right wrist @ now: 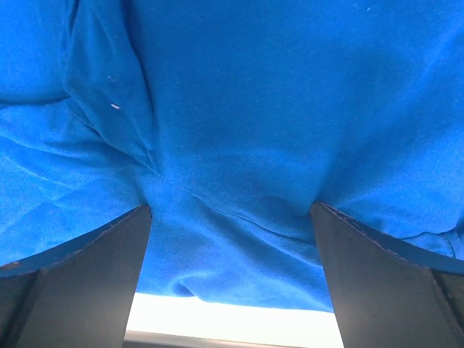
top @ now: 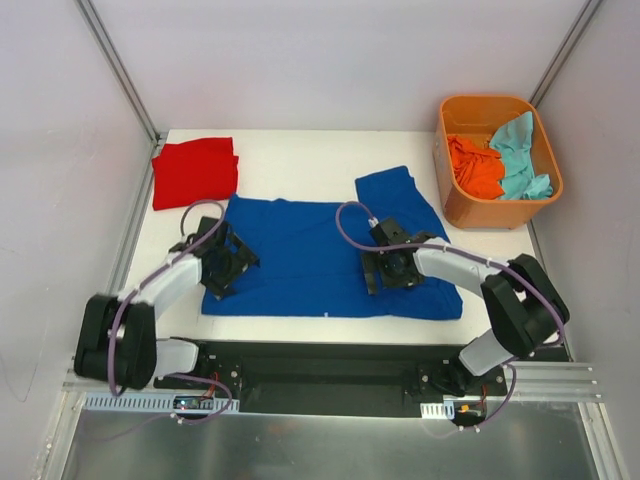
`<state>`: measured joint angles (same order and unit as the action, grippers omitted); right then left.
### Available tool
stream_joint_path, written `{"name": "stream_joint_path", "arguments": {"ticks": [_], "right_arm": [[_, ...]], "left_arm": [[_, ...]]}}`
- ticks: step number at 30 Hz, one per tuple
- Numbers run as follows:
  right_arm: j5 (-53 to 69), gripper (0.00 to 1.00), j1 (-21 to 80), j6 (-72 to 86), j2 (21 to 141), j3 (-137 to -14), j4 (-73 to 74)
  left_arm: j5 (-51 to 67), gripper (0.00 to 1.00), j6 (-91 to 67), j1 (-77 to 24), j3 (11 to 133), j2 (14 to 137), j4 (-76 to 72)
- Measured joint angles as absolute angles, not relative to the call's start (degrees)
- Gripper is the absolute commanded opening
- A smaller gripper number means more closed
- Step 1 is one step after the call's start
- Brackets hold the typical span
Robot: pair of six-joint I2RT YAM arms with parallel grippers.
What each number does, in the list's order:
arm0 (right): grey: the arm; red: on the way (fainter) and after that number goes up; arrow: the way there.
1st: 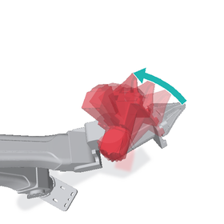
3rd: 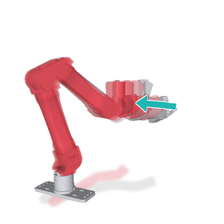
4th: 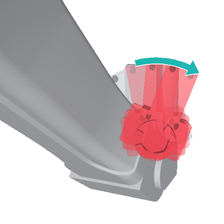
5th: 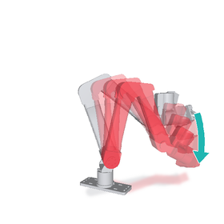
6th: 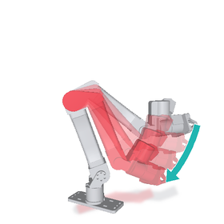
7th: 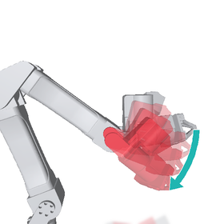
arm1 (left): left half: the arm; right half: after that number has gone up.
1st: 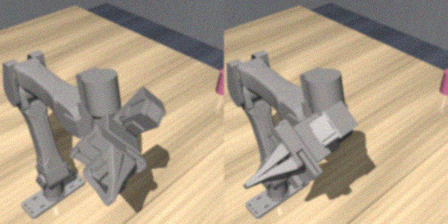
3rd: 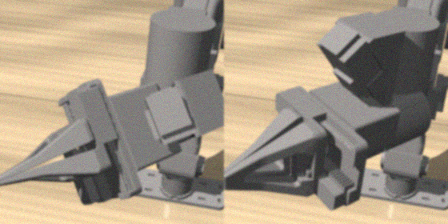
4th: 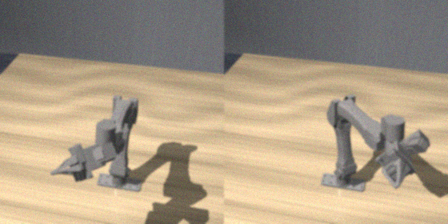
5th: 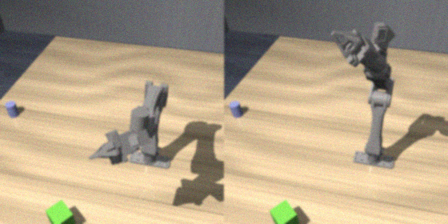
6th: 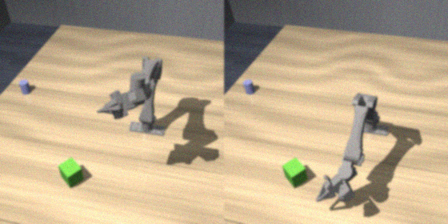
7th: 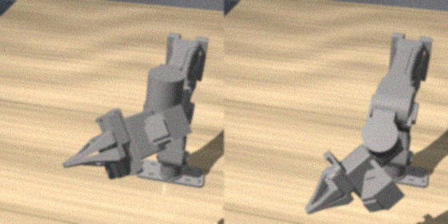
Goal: Fold and stack the t-shirts
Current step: Fold the tshirt
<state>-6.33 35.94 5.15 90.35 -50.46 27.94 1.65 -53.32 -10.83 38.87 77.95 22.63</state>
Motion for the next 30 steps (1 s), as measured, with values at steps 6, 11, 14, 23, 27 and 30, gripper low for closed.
{"name": "stream_joint_path", "arguments": {"ticks": [6, 11, 14, 23, 27, 30], "right_arm": [[-7.11, 0.97, 42.59, 7.73, 85.93, -46.57, 30.33], [-9.69, 0.96, 46.02, 9.45, 84.97, -47.16, 34.13], [-13.19, 0.97, 45.82, 9.39, 83.9, -50.78, 37.91], [-15.66, 0.97, 35.64, 4.14, 82.76, -69.84, 39.99], [-15.03, 0.97, 29.36, 1.37, 89.08, -79.48, 39.46], [-11.94, 0.97, 24.99, -0.25, 97.51, -87.88, 39.38]], "left_arm": [[2.52, 0.99, -59.4, -10.81, 26.74, 59.16, 24.6], [0.4, 0.99, -61.36, -10.85, 25.85, 52.18, 33.06], [-3.25, 0.99, -60.9, -10.87, 30.09, 52.93, 39.05], [-12.38, 0.99, -54.37, -4.82, 58.35, 72.53, 41.91], [-13.85, 0.89, -50.46, -1.34, 70.61, 87.88, 42.37], [-13.91, 0.8, -47.97, -0.69, 79.61, 98.3, 42.85]]}}
